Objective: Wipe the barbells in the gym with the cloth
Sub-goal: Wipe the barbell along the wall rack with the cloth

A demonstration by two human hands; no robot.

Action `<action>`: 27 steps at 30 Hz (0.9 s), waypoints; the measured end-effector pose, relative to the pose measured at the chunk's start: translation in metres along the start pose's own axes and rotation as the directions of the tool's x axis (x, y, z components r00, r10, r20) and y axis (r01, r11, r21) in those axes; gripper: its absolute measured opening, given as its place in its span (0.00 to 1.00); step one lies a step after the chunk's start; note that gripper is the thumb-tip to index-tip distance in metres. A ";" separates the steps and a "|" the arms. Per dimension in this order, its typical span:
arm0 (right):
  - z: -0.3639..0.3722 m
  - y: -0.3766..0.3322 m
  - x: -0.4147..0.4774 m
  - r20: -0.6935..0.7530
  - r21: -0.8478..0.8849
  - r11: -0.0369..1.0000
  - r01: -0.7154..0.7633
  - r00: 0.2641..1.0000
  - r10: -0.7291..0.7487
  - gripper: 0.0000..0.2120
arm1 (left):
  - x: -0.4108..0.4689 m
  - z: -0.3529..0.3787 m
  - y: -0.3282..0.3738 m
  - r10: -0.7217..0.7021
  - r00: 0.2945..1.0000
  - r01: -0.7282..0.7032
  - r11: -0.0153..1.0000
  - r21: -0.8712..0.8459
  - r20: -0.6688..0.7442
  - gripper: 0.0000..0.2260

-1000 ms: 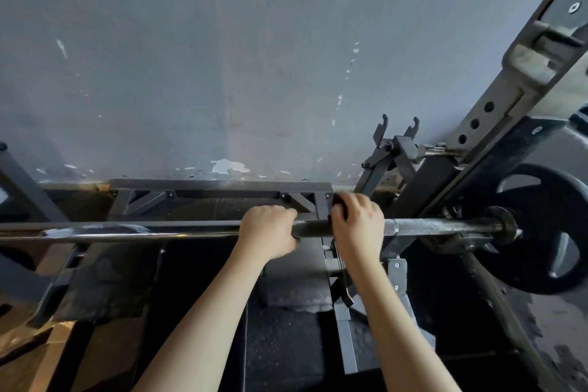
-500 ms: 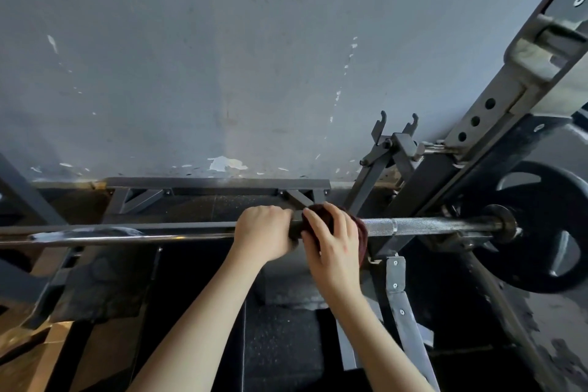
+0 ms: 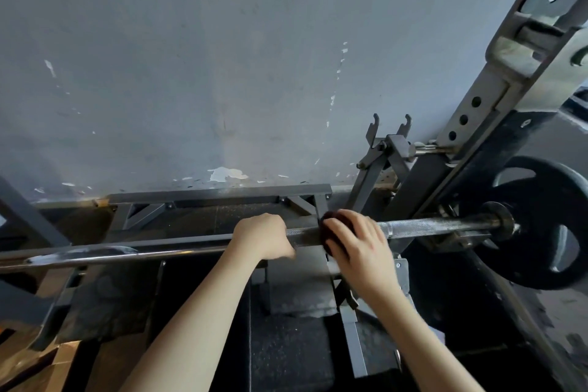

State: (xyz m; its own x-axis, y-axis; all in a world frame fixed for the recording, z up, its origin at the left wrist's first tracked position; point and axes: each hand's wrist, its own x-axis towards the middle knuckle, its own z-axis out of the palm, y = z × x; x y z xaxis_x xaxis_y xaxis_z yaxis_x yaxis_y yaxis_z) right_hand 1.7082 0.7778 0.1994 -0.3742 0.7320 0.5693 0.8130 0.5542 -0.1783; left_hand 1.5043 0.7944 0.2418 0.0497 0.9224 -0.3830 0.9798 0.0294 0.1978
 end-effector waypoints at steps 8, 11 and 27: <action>0.026 -0.047 0.007 -0.158 0.100 0.929 -0.356 0.916 0.368 0.11 | -0.006 0.017 0.001 0.090 0.947 -0.004 0.963 0.268 -0.308 0.10; 0.016 -0.035 0.008 -0.020 0.072 0.994 -0.081 0.996 0.082 0.12 | -0.006 0.025 0.000 0.126 0.898 -0.003 0.960 0.280 -0.421 0.07; -0.011 0.021 0.000 -0.046 -0.077 0.985 -0.153 0.988 0.150 0.16 | -0.001 0.004 -0.011 0.019 0.999 -0.018 1.000 0.024 -0.035 0.17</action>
State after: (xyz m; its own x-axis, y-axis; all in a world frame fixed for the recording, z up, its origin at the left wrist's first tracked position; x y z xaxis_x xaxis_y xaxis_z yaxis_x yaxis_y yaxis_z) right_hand 1.7299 0.7846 0.2045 -0.2267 0.7879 0.5725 0.8927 0.4032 -0.2014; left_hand 1.4946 0.7917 0.2369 0.0611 0.9357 -0.3474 0.9831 0.0038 0.1832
